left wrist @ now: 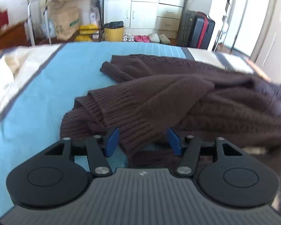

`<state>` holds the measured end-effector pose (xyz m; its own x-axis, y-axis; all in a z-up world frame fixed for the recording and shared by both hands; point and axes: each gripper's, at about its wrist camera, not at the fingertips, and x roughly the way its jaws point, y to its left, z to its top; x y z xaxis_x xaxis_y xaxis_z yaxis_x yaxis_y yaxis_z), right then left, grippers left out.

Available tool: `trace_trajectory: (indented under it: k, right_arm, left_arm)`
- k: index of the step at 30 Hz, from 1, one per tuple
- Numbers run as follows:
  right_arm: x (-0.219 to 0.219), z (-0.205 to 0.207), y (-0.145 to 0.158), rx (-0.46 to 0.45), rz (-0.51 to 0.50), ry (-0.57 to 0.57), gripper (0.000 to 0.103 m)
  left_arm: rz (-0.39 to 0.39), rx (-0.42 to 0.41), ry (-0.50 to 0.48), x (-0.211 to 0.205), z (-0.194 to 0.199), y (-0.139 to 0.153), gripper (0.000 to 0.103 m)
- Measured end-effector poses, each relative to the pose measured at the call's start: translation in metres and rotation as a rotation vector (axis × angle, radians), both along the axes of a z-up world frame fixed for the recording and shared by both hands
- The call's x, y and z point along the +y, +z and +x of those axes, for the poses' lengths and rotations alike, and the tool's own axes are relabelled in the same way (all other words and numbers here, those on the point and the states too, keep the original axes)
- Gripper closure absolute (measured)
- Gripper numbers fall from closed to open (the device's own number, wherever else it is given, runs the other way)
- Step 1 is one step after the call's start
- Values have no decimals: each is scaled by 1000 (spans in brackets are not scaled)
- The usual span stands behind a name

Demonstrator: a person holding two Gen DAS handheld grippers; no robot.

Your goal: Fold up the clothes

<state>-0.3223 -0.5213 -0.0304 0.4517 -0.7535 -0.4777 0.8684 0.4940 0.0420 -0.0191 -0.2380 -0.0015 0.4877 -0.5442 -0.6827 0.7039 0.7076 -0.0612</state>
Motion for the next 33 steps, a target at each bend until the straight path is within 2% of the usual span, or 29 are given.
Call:
trace_trajectory:
  k: [3,4,7,11,12,15,17,18,20,22,24,29,30,31,33]
  right_arm:
    - [9,18,3,-42,68,178,60]
    - [12,24,3,-52,98,236,59]
    - [26,43,-3,-40,131,350,59]
    - [45,70,-11,-20,171,499,58]
    - [47,76,-13,-2,169,520,58]
    - [50,97,-23,88,125,565,54]
    - [50,110,-32,150,89,575,53]
    - [49,115,-37,175,75,570,51]
    - [37,119,-49,211,97,531,51]
    - [28,121,-56,237,116,501,51]
    - [25,118,-57,241,102,484,51]
    - [21,114,-55,217,89,434,48]
    - [25,116,-56,240,60,425,42]
    - [28,117,-57,266,28,415,37]
    - [38,122,-62,347,-55,412,37]
  left_arm:
    - [28,-148,-62,-19,-6,0,38]
    - [65,-219,-81,-27,-8,2,38]
    - [174,-299,-187,-46,-6,5,37]
    - [129,-204,-248,-42,-1,-4,35]
    - [139,-187,-245,-44,0,-8,35]
    - [183,-207,-219,-49,7,-14,35]
    - [162,-227,-179,-48,15,-12,35]
    - [139,-215,-148,-45,23,-12,39]
    - [100,-166,-78,-38,43,-13,86]
    - [59,-94,-3,-29,62,-14,87]
    - [1,-70,39,-19,69,-11,88]
    - [-53,-93,91,-4,71,3,87]
    - [-66,-89,102,-1,72,4,87]
    - [-53,-92,118,0,76,3,87]
    - [4,-89,171,1,88,-2,86]
